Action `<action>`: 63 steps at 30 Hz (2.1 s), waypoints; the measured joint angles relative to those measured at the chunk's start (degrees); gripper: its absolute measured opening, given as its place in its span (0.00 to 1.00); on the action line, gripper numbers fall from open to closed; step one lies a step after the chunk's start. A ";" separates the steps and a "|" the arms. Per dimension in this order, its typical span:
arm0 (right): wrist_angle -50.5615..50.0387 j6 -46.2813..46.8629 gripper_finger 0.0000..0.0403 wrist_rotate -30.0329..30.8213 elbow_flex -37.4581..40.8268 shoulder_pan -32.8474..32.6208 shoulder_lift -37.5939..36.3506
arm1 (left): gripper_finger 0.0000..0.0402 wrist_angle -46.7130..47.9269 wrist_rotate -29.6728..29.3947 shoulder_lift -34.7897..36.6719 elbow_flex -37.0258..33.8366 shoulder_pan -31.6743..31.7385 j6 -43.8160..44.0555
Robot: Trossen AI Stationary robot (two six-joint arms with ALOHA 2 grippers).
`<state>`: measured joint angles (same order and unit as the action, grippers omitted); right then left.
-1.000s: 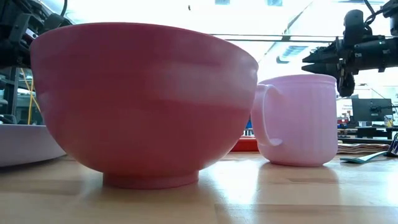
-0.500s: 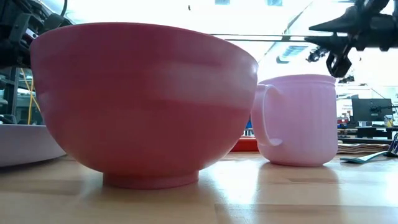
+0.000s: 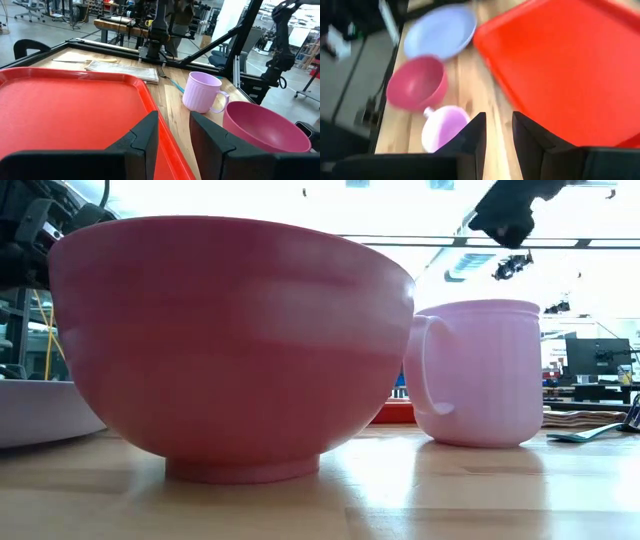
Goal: Set up tray
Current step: Put the light pink mug at the top left of the red tray
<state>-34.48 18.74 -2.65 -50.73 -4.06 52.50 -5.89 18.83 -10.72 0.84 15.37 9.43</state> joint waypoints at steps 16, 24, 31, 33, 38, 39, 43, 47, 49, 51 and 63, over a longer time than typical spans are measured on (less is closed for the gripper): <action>-11.52 -7.26 0.18 -14.62 -17.82 -4.26 21.59 | 0.35 0.04 0.00 0.00 -0.01 -0.02 -0.11; -12.22 -7.18 0.18 -14.88 -17.85 -4.30 26.79 | 0.35 0.05 0.01 -0.02 -0.01 -0.02 -0.11; -12.27 -7.15 0.18 -14.05 -17.85 -4.30 30.58 | 0.35 0.91 0.00 -0.01 0.00 -0.01 -0.11; -12.26 -7.19 0.18 -14.04 -17.85 -4.30 31.97 | 0.35 2.12 0.00 0.00 -0.02 0.00 -0.11; -12.39 -7.47 0.18 -13.98 -17.85 -4.30 35.08 | 0.35 3.08 0.00 0.00 -0.02 -0.02 -0.11; -12.47 -7.82 0.18 -13.98 -17.85 -4.30 35.56 | 0.35 3.08 0.00 0.00 -0.01 0.00 -0.11; -13.00 -8.72 0.18 -13.21 -17.85 -4.30 37.29 | 0.35 3.08 0.00 0.00 -0.01 -0.01 -0.11; -13.33 -8.71 0.18 -12.35 -17.85 -4.28 38.39 | 0.35 3.06 0.00 0.00 -0.02 -0.02 -0.11; -13.33 -8.68 0.18 -12.26 -17.85 -4.21 38.68 | 0.35 3.08 0.00 0.00 -0.02 0.00 -0.11; -13.31 -8.66 0.18 -11.65 -17.85 -4.21 38.70 | 0.35 3.06 0.00 0.00 -0.01 -0.01 -0.11; -13.31 -3.58 0.18 -9.79 -17.85 -4.24 38.68 | 0.35 3.04 0.00 0.00 -0.02 -0.02 -0.11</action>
<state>-47.79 15.16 -12.45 -68.58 -8.31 91.18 -2.84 18.83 -10.72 0.82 15.35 9.32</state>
